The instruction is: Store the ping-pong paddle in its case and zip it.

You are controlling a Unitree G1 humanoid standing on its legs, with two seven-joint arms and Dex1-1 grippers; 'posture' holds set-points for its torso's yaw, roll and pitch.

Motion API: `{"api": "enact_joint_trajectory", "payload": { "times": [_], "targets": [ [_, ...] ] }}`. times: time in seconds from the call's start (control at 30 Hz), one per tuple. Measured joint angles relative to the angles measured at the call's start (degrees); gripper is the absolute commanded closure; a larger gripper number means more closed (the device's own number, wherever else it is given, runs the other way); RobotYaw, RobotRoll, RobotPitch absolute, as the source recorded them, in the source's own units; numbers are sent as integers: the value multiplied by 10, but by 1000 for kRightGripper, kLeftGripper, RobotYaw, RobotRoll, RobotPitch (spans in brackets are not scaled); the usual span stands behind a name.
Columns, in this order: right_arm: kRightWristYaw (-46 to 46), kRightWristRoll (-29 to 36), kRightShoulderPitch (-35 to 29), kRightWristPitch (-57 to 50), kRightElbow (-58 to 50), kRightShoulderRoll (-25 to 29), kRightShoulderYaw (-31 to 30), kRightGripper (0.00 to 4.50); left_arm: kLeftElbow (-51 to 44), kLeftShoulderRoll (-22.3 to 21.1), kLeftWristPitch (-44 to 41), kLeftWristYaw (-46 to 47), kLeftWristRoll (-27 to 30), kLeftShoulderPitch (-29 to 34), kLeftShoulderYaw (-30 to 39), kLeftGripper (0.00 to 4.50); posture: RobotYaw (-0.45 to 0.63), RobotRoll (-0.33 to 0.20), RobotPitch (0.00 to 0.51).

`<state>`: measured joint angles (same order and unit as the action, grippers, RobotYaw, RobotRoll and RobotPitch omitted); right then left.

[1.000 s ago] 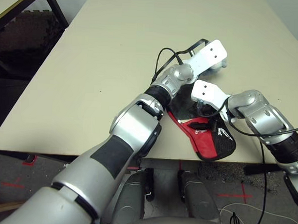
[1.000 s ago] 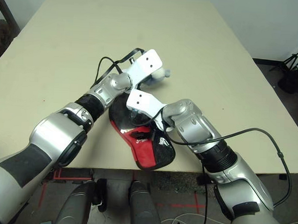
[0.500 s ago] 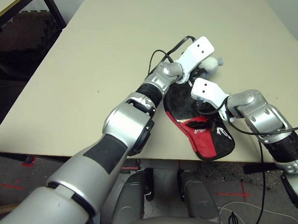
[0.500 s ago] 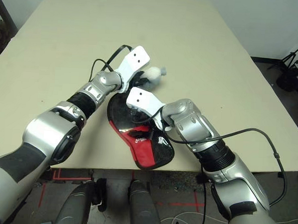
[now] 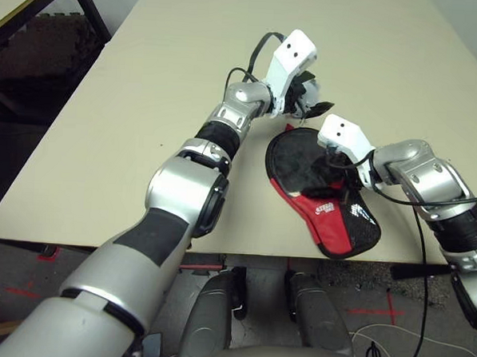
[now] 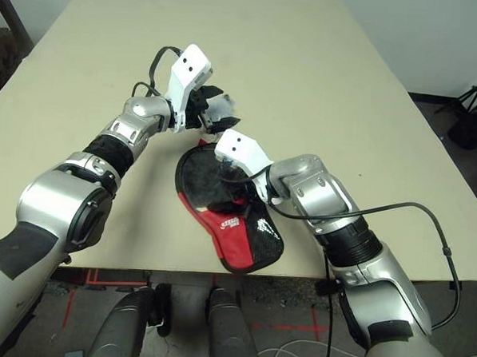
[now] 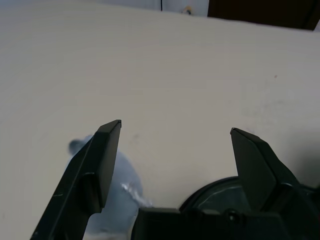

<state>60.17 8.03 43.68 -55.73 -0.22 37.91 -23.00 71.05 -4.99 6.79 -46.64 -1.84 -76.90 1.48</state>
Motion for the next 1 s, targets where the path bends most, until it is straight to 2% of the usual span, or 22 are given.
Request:
{"api": "enact_joint_trajectory", "payload": {
  "times": [0.13, 0.3, 0.4, 0.53, 0.63, 0.73, 0.83, 1.0],
  "targets": [
    [-21, -15, 52, 8, 80, -1, 2, 0, -34, -38, -35, -20, 22, 0, 11, 38, -115, 0, 175],
    [-96, -56, 156, 24, 220, -24, 24, 0, -103, -85, -112, -59, 48, 10, 19, 38, -114, 0, 178],
    [-162, -68, 217, 60, 318, -70, 61, 0, -171, -113, -180, -90, 63, 43, 17, 38, -103, 0, 191],
    [-234, -76, 286, 116, 436, -121, 102, 0, -340, -145, -308, -139, 84, 135, -17, 38, -81, 0, 210],
    [-251, -77, 321, 136, 491, -145, 120, 0, -465, -146, -396, -151, 101, 205, -52, 38, -62, 0, 225],
    [-255, -80, 345, 165, 537, -170, 129, 0, -567, -140, -456, -144, 118, 244, -77, 38, -50, 0, 236],
    [-255, -91, 356, 196, 577, -188, 129, 0, -635, -126, -490, -126, 132, 270, -98, 38, -39, 0, 244],
    [-265, -111, 363, 247, 643, -209, 128, 0, -677, -114, -511, -101, 135, 296, -145, 38, -23, 0, 260]
  ]
}}
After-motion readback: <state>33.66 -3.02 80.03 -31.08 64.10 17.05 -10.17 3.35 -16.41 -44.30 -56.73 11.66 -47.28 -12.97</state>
